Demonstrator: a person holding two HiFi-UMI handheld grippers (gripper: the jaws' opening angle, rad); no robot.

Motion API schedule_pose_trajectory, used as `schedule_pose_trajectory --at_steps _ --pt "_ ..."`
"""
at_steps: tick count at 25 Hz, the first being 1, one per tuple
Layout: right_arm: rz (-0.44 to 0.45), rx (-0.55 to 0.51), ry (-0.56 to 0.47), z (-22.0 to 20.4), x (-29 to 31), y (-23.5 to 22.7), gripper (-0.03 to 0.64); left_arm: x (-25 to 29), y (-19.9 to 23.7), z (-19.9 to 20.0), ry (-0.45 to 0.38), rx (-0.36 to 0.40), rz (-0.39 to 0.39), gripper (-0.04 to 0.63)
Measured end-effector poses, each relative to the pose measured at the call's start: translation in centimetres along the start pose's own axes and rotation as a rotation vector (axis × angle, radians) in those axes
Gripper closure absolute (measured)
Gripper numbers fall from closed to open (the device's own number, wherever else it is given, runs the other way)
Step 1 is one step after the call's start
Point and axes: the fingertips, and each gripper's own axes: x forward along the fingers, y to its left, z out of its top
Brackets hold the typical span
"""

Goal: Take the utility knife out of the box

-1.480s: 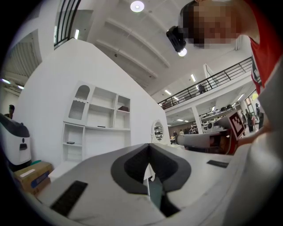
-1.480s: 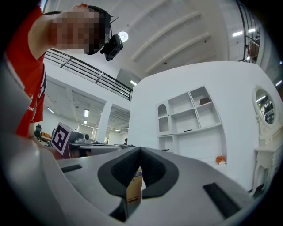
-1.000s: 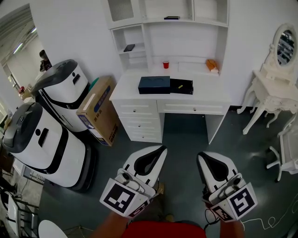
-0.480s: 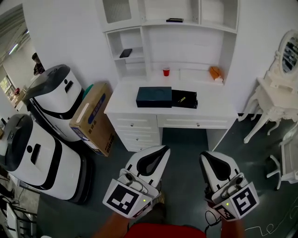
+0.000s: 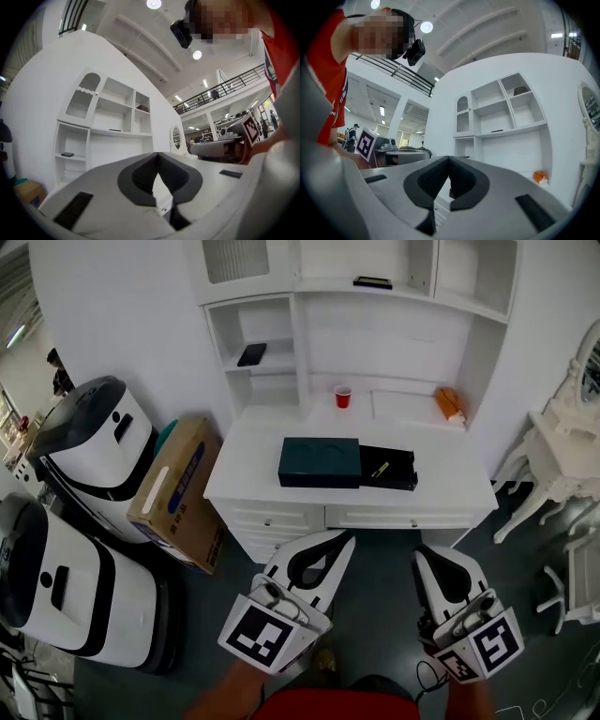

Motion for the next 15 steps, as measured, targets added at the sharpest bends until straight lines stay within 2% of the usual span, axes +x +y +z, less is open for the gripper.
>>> schedule_pose_trajectory --at_steps 7,15 --pt "-0.010 0.002 0.048 -1.7 4.0 -2.8 0.614 3.0 3.8 -1.1 -0.004 -0.035 -0.008 0.586" --pt "0.018 -0.003 0.072 -3.9 8.4 -7.4 0.614 6.6 7.3 -2.4 0.002 -0.044 0.015 0.586"
